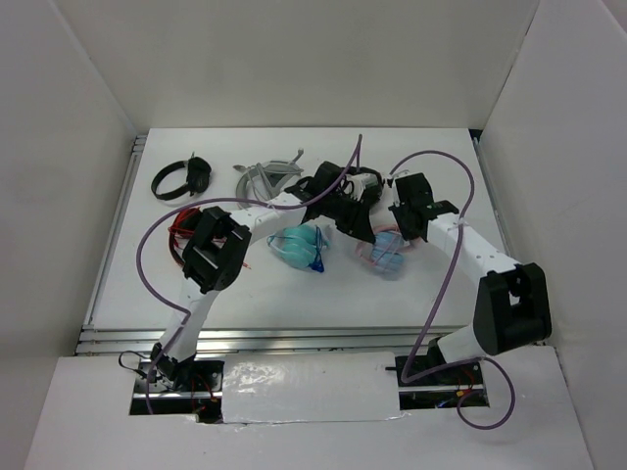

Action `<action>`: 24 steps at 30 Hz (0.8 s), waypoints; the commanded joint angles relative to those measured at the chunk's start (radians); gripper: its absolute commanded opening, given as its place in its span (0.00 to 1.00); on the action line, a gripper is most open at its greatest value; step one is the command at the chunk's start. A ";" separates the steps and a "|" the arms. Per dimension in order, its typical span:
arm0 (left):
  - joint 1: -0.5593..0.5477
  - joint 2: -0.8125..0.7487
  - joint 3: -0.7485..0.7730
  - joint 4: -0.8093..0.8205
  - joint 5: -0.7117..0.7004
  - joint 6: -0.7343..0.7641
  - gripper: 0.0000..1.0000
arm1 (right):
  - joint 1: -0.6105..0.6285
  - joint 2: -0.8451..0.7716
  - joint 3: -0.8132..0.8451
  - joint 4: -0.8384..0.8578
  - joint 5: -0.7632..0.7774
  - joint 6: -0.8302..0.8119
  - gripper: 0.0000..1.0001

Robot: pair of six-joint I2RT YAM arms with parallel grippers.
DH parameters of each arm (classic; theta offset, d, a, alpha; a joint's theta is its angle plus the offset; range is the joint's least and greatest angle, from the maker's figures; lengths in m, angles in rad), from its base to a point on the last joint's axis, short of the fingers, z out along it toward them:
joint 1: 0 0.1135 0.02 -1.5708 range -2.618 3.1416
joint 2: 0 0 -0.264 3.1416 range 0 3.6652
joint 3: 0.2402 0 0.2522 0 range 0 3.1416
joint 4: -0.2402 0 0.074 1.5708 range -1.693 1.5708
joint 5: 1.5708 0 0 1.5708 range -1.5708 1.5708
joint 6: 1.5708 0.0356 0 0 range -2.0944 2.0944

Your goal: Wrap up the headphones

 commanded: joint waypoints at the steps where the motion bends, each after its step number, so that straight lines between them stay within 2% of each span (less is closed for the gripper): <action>1: 0.004 0.053 0.042 -0.044 -0.047 0.071 0.00 | -0.022 0.042 0.093 0.069 0.057 -0.055 0.07; 5: 0.005 0.087 0.077 -0.096 -0.104 0.092 0.00 | -0.033 0.095 0.144 0.070 0.075 -0.095 0.10; 8: 0.007 0.099 0.094 -0.123 -0.124 0.097 0.00 | -0.039 0.136 0.164 0.072 0.089 -0.109 0.17; 11: 0.007 0.110 0.111 -0.156 -0.162 0.104 0.00 | -0.044 0.176 0.194 0.075 0.095 -0.121 0.18; 13: 0.007 0.122 0.120 -0.176 -0.187 0.108 0.06 | -0.044 0.204 0.207 0.078 0.104 -0.121 0.20; 14: 0.007 0.125 0.129 -0.189 -0.194 0.109 0.14 | -0.041 0.213 0.223 0.078 0.107 -0.123 0.20; 17: 0.008 0.131 0.134 -0.212 -0.224 0.111 0.24 | -0.036 0.237 0.251 0.080 0.135 -0.129 0.20; 22: 0.010 0.134 0.122 -0.226 -0.268 0.109 0.37 | -0.015 0.262 0.263 0.132 0.178 -0.173 0.21; 24: 0.010 0.134 0.119 -0.232 -0.270 0.112 0.38 | -0.001 0.270 0.265 0.145 0.193 -0.192 0.21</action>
